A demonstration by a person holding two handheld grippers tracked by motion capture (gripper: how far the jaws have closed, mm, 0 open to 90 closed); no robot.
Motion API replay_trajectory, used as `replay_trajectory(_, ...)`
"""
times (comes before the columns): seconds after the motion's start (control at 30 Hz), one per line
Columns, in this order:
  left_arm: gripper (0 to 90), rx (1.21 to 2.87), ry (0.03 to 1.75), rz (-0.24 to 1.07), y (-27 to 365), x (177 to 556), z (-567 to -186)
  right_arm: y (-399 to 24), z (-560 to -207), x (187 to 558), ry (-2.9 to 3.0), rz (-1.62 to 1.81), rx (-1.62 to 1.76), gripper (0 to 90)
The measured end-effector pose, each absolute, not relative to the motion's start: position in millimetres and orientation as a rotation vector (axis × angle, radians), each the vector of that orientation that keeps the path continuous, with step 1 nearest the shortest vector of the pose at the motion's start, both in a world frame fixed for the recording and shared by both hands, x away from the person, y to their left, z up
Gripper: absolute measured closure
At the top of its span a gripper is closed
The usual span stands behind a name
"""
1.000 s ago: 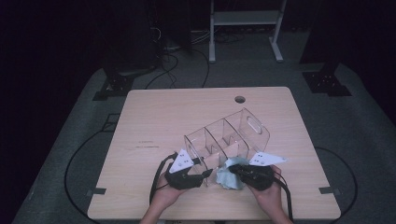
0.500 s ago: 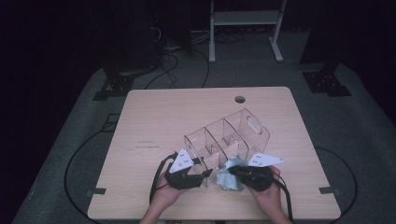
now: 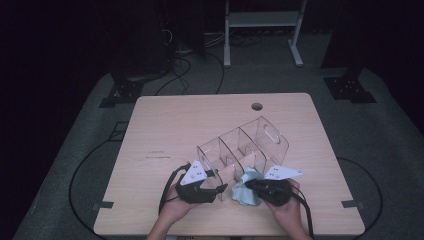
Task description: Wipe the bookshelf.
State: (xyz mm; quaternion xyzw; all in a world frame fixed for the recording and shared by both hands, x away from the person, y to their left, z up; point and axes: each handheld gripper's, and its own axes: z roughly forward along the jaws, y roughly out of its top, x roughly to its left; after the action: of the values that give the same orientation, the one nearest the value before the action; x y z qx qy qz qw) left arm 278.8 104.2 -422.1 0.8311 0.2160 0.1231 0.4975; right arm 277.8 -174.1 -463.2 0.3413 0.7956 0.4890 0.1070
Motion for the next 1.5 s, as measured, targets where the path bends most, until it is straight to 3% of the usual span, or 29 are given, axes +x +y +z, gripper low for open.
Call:
replay_trajectory(0.67,22.8,2.023,0.522,0.27,113.3,281.8,-418.1,-168.2,-466.2,277.5,2.358,1.411,0.999,85.9)
replay_trajectory(0.87,37.3,2.022,0.508,0.271,121.4,283.2,-416.3,-169.2,-452.8,274.9,2.311,1.466,0.969,86.0)
replay_trajectory(1.03,43.7,2.031,0.493,0.269,120.4,281.9,-415.8,-167.6,-464.7,277.5,2.355,1.421,0.994,85.9)
replay_trajectory(1.27,47.8,2.042,0.481,0.267,117.2,280.7,-416.8,-171.4,-447.7,273.3,2.303,1.477,0.965,85.9)
replay_trajectory(1.5,49.2,2.053,0.469,0.27,115.8,279.3,-416.0,-172.6,-462.0,277.7,2.351,1.434,1.012,85.9)
